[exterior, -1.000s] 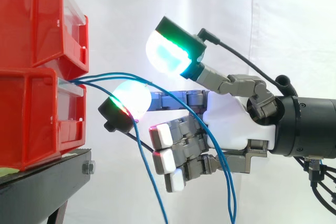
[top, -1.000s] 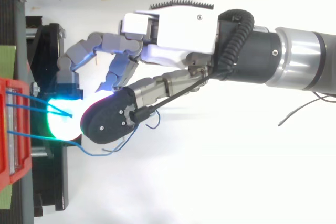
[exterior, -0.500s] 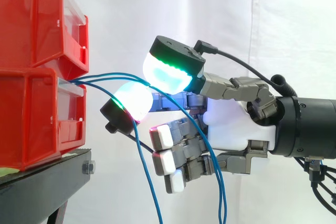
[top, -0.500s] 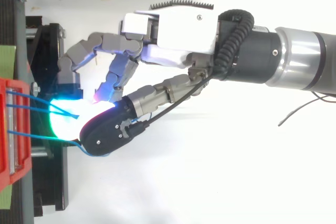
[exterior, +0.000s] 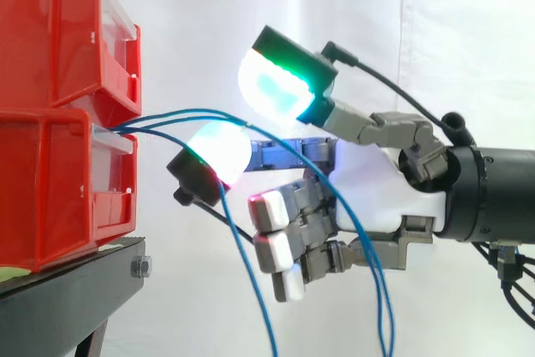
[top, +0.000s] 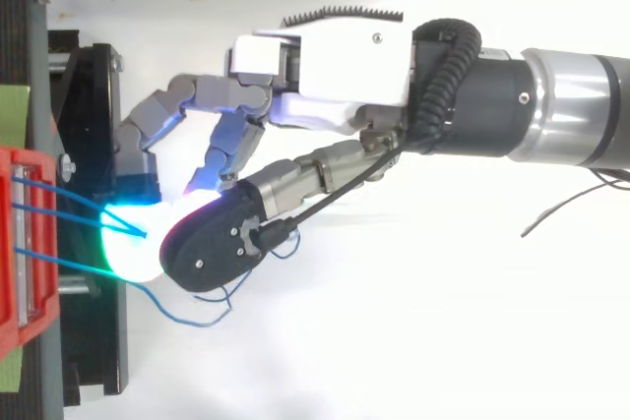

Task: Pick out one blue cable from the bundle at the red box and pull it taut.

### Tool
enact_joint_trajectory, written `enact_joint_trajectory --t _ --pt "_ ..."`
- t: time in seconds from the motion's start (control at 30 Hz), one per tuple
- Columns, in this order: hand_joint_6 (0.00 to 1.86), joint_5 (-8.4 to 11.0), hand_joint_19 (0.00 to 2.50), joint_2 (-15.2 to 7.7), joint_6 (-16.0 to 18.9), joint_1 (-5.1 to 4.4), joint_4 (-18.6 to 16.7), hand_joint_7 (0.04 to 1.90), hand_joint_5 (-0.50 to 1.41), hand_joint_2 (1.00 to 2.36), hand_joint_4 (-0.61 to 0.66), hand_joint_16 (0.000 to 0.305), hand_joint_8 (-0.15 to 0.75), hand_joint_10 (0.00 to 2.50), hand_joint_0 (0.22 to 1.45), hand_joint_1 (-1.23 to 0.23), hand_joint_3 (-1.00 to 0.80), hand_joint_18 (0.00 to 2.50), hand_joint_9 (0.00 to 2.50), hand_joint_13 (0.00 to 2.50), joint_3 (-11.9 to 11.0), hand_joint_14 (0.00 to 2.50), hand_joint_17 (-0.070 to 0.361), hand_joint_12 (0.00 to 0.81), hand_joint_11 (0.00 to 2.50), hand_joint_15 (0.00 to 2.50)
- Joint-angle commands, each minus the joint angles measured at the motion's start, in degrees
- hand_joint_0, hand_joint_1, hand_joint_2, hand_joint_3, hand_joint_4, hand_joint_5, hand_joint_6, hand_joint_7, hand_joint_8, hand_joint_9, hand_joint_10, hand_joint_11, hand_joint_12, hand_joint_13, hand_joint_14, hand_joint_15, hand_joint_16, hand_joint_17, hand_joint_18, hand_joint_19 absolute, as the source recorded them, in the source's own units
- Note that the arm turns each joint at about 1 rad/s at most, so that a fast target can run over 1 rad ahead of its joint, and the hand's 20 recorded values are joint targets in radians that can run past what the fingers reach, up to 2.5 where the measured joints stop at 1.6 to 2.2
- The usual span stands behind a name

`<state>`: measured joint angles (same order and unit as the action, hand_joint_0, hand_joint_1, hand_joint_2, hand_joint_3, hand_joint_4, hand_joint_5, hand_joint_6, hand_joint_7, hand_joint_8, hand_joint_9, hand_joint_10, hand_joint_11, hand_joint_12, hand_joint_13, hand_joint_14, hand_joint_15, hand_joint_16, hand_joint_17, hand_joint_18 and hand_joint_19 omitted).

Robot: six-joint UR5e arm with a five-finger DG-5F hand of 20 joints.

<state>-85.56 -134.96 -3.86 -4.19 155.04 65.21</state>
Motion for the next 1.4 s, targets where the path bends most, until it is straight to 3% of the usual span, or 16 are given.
enact_joint_trajectory --t 0.0,0.3,0.6,0.77,1.1,1.37 --pt "0.83 -0.48 0.69 0.8 -0.1 0.15 1.9 0.9 -0.13 1.01 0.04 0.049 0.301 0.02 0.59 -0.48 -0.41 0.9 1.12 1.07 0.0 0.02 0.11 0.364 0.59 0.58" --pt "0.86 -0.39 0.67 1.8 -0.2 0.32 4.1 0.95 -0.14 1.02 0.05 0.05 0.31 0.02 0.57 -0.66 -0.22 0.91 1.09 1.06 0.0 0.02 0.113 0.372 0.61 0.58" --pt "0.89 -0.22 0.65 1.8 -0.2 0.32 4.1 0.9 -0.15 1.02 0.05 0.05 0.309 0.02 0.59 -0.75 -0.19 0.91 1.05 1.05 0.0 0.02 0.113 0.365 0.62 0.58" --pt "0.89 -0.39 0.65 1.8 -0.2 0.32 4.1 0.95 -0.16 1.02 0.0 0.049 0.304 0.02 0.62 -0.79 -0.21 0.91 1.04 1.04 0.0 0.02 0.11 0.359 0.63 0.58" --pt "0.93 -0.13 0.61 1.8 -0.1 0.32 4.0 0.94 -0.17 1.0 -0.12 0.046 0.289 0.02 0.73 -0.86 -0.46 0.9 1.01 1.03 0.0 0.02 0.103 0.341 0.62 0.57" --pt "0.93 0.05 0.6 1.8 0.0 0.15 4.1 0.88 -0.17 1.0 -0.1 0.045 0.286 0.02 0.72 -0.86 -0.5 0.9 1.02 1.03 0.0 0.02 0.102 0.336 0.63 0.56"
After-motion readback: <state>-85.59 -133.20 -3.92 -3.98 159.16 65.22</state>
